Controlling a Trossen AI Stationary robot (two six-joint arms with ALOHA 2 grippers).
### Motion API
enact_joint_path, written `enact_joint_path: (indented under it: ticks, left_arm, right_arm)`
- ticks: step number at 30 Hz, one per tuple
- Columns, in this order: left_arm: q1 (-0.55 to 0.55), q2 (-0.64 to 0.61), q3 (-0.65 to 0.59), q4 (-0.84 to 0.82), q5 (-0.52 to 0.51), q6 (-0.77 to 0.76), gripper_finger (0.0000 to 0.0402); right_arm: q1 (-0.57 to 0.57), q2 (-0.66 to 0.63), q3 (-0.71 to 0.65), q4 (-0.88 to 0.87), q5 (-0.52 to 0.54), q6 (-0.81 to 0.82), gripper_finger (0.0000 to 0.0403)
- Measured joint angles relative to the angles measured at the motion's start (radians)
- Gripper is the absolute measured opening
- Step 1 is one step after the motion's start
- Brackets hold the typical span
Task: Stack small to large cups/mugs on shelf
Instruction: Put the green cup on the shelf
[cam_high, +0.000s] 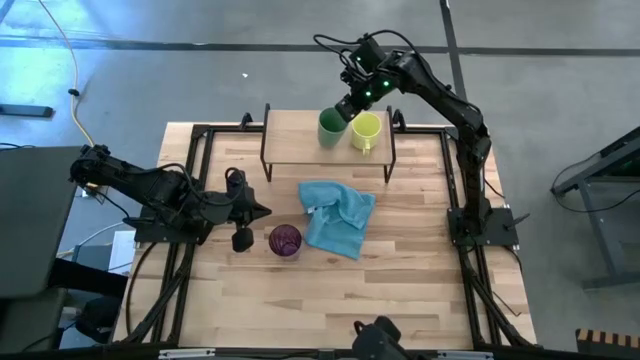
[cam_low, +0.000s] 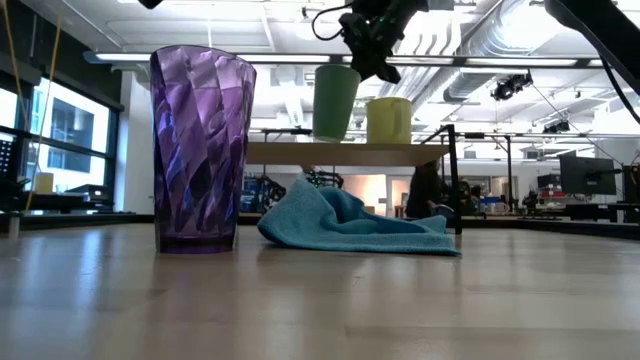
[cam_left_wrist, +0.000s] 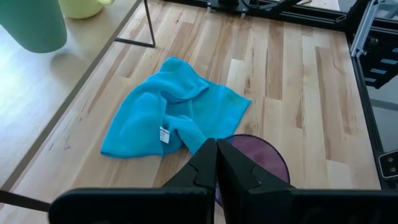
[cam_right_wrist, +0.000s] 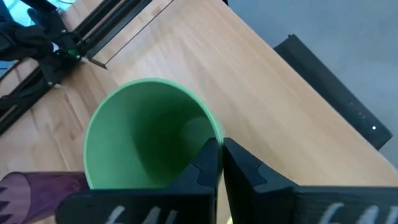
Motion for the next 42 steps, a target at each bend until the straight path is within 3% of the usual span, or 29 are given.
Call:
enact_joint_path:
  ticks: [42]
  left_arm:
    - [0.000, 0.000, 0.000, 0.016, 0.000, 0.015, 0.0001]
  right_arm:
    - [-0.012, 0.031, 0.001, 0.018, 0.033, -0.002, 0.0000]
